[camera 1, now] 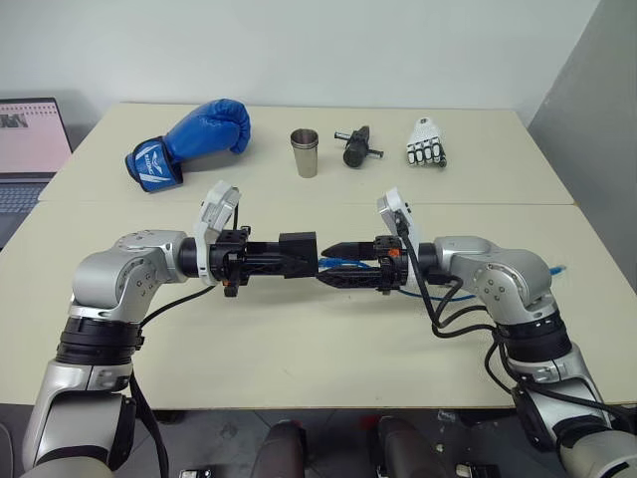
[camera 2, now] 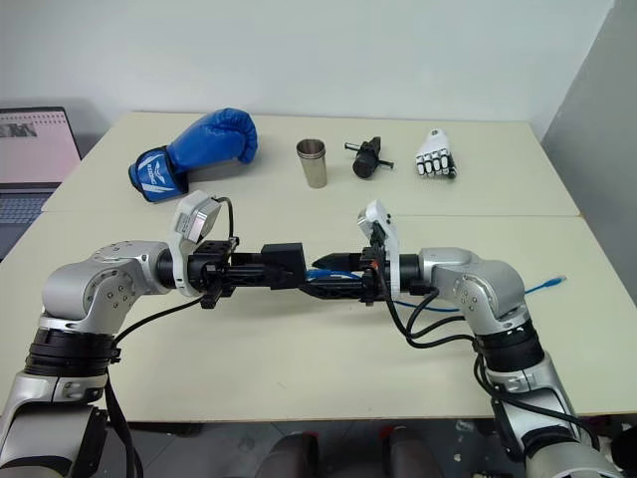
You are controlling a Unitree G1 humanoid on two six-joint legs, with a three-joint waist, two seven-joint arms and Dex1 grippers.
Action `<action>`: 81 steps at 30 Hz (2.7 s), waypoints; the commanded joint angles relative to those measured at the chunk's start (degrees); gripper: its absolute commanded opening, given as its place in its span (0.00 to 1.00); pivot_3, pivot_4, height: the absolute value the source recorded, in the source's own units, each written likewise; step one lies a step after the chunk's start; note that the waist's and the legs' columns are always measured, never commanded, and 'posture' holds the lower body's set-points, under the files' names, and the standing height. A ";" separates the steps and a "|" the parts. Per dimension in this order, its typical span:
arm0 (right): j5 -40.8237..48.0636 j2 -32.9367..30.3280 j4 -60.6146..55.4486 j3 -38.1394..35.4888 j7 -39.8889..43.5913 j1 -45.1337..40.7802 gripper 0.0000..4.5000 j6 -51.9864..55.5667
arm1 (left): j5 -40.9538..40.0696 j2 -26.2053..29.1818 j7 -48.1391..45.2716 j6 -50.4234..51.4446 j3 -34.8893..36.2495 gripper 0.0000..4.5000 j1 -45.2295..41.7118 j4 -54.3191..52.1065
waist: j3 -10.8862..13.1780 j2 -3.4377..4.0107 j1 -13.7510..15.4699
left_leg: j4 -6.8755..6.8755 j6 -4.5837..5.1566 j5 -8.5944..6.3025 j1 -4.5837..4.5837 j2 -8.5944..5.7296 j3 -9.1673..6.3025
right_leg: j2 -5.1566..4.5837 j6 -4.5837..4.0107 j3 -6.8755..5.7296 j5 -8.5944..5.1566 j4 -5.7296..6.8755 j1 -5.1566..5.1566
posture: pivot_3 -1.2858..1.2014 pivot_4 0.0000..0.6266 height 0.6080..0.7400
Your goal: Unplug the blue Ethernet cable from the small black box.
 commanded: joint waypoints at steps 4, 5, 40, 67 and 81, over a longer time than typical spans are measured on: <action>0.94 0.78 -0.15 -0.88 0.23 -1.54 0.72 -0.06 | -0.84 -0.26 -0.71 -0.48 1.14 0.17 -0.15 -1.11 | 0.00 0.00 0.00 | 0.00 0.00 0.00 0.00 0.00 0.00 | 0.00 0.00 0.00 0.00 0.00 0.00 | 0.52 0.24 1.00; 0.97 0.77 -0.03 -0.94 0.33 -1.58 0.72 -0.04 | -0.81 -0.29 -0.70 -0.51 1.09 0.17 -0.11 -1.16 | 0.00 0.00 0.00 | 0.00 0.00 0.00 0.00 0.00 0.00 | 0.00 0.00 0.00 0.00 0.00 0.00 | 0.52 0.24 1.00; 4.30 0.34 -0.45 -2.49 2.59 -2.17 0.01 3.58 | 0.08 -0.51 -1.60 -0.39 0.68 0.17 -0.29 -0.80 | 0.00 0.00 -0.01 | 0.00 0.00 0.00 0.00 0.00 0.00 | 0.00 0.00 0.00 0.00 0.01 -0.01 | 0.52 0.24 1.00; -29.57 0.15 47.75 -5.32 -27.20 -11.88 0.01 -45.46 | 0.60 2.17 3.26 -0.10 4.19 0.17 4.87 -3.53 | 0.01 0.00 -0.64 | 0.00 0.00 0.00 0.00 0.02 0.17 | 0.01 0.01 0.10 0.01 0.04 -0.07 | 0.52 0.24 1.00; -30.96 -0.42 52.11 -7.94 -20.66 -14.18 0.70 -49.13 | 0.16 0.07 10.52 -1.11 6.82 0.17 6.96 -5.48 | 0.02 0.01 -1.02 | -0.01 -0.02 0.01 -0.08 -0.01 0.26 | -0.10 -0.02 0.17 0.01 0.04 -0.08 | 0.52 0.24 1.00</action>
